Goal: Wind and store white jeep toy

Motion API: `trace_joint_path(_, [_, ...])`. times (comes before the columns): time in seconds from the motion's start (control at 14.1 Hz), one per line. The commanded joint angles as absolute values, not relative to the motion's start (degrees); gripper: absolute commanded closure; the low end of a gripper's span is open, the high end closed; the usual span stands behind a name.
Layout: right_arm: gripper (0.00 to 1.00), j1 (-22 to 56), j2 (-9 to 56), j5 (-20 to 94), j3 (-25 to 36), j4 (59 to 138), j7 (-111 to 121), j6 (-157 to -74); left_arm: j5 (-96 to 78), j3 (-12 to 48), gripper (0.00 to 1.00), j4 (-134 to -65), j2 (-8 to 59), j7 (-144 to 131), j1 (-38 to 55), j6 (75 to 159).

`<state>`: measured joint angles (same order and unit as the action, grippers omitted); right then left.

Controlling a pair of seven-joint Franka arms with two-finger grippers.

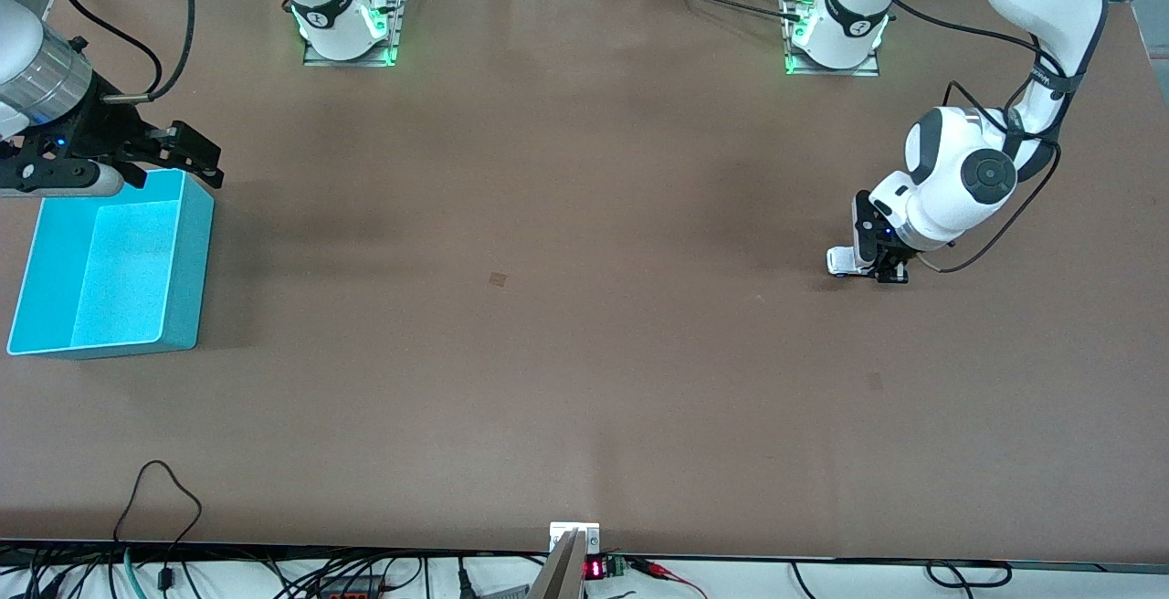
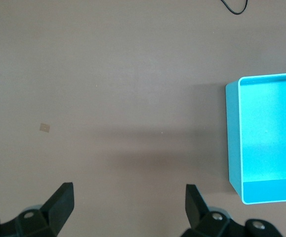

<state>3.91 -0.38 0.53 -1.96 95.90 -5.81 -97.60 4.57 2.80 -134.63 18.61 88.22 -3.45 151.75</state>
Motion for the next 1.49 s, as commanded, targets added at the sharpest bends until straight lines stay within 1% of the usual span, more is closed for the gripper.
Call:
trace_joint_path(0.0, [0.0, 3.9, -0.4, 0.7, -2.1, 95.0, -5.9, -96.8, 5.7, 2.7, 0.82, -134.6, 18.6, 89.0, -3.3, 151.4])
trace_joint_path(0.28, [0.0, 3.9, -0.3, 0.7, -2.1, 95.0, -5.8, -96.8, 5.7, 2.6, 0.84, -134.2, 19.2, 89.4, -3.6, 151.2])
trace_joint_path(0.5, [0.0, 3.9, -0.3, 0.7, -2.1, 95.0, -5.8, -96.8, 5.5, 2.0, 0.83, -133.6, 20.7, 91.2, -5.0, 151.1])
trace_joint_path(0.85, [0.0, 3.9, -0.3, 0.7, -2.1, 94.9, -5.8, -96.8, 5.7, 1.9, 0.84, -130.2, 24.3, 100.1, -12.8, 150.9])
trace_joint_path(1.13, [0.0, 3.9, -0.3, 0.7, -2.1, 95.0, -5.8, -96.9, 5.7, 1.9, 0.84, -126.1, 27.6, 107.4, -19.5, 150.9])
trace_joint_path(1.41, [0.0, 3.9, -0.4, 0.7, -2.1, 95.0, -5.8, -96.8, 5.7, 1.9, 0.84, -122.5, 30.3, 112.8, -24.0, 151.0])
